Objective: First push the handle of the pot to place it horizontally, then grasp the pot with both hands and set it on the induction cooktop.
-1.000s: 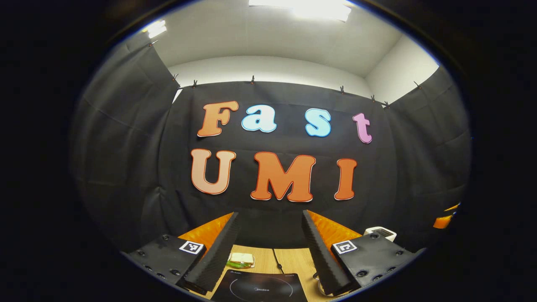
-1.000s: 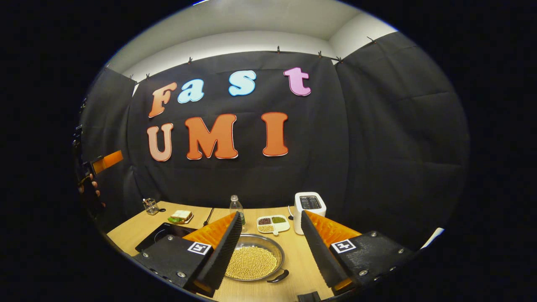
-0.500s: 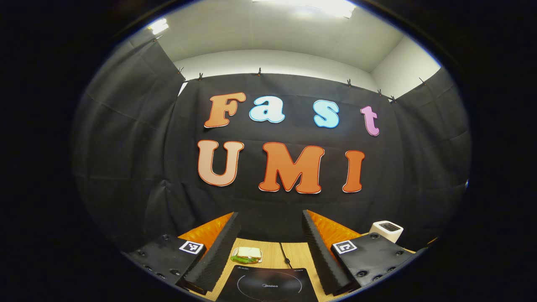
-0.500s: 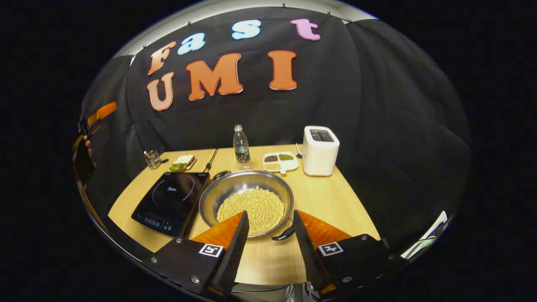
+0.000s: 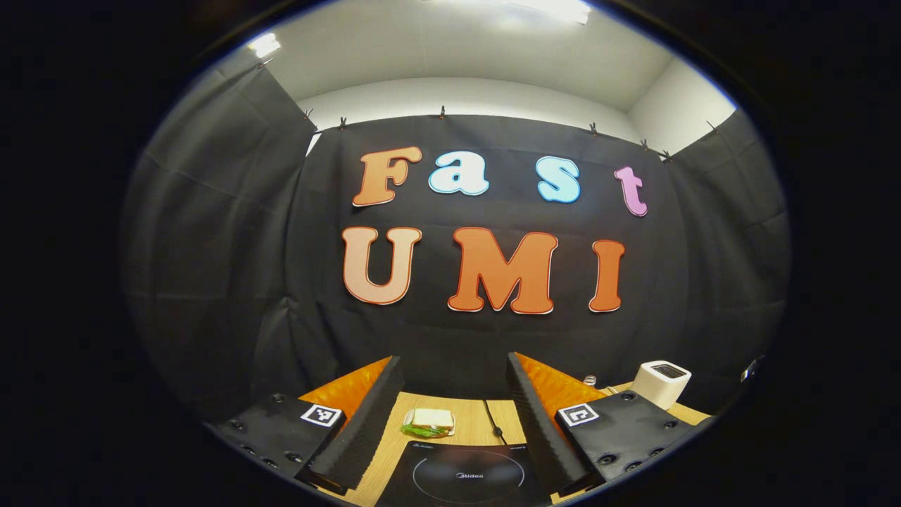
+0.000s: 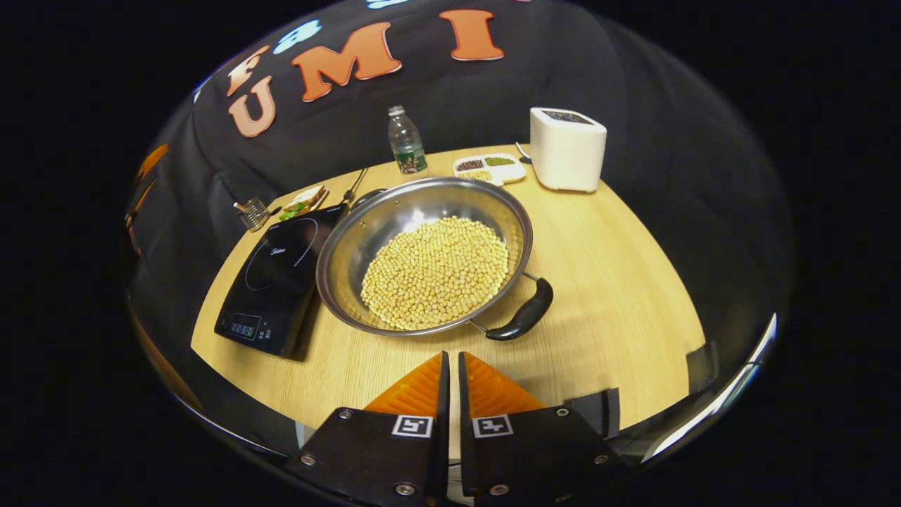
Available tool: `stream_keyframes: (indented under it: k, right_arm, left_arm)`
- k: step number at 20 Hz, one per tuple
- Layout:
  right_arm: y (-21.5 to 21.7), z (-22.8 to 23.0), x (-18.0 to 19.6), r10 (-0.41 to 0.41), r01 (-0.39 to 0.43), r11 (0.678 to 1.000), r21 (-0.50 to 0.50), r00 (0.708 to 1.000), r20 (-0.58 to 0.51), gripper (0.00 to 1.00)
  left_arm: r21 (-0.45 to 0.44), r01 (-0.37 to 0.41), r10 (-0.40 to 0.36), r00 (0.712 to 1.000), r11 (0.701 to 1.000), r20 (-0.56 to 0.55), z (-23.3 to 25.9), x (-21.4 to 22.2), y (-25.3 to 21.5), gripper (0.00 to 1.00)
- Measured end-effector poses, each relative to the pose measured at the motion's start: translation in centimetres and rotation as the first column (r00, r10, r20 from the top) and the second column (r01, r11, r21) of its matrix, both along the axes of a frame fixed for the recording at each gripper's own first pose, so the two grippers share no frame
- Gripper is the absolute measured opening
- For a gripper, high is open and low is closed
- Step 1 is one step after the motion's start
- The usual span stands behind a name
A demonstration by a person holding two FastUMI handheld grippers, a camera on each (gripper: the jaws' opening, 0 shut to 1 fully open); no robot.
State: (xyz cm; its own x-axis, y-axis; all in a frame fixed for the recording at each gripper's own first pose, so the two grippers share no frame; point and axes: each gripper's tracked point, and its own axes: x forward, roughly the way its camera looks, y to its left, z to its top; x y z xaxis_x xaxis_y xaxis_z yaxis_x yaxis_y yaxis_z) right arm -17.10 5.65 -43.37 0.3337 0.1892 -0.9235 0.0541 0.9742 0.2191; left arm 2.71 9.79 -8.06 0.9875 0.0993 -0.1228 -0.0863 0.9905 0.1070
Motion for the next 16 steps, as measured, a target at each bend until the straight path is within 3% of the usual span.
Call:
stream_keyframes:
  k: [4, 9, 16]
  right_arm:
    - [-0.1, -1.9, 0.1, -0.054, 0.059, 0.996, 0.061, 0.995, -0.083, 0.02]
    - [-1.3, -3.9, 0.4, -0.124, 0.135, 0.989, 0.056, 0.978, -0.165, 0.00]
    - [-2.5, -4.9, 1.4, -0.174, 0.178, 0.984, 0.010, 0.968, -0.184, 0.00]
  left_arm:
    - [0.000, 0.004, -0.004, 1.000, 1.000, -0.015, -0.8, 0.1, -0.1, 0.95]
    - [-0.004, 0.002, -0.002, 0.999, 1.000, -0.041, -2.2, 0.7, -0.3, 0.95]
    - [0.007, -0.004, 0.005, 0.998, 1.000, -0.059, -2.9, 1.2, -0.8, 0.96]
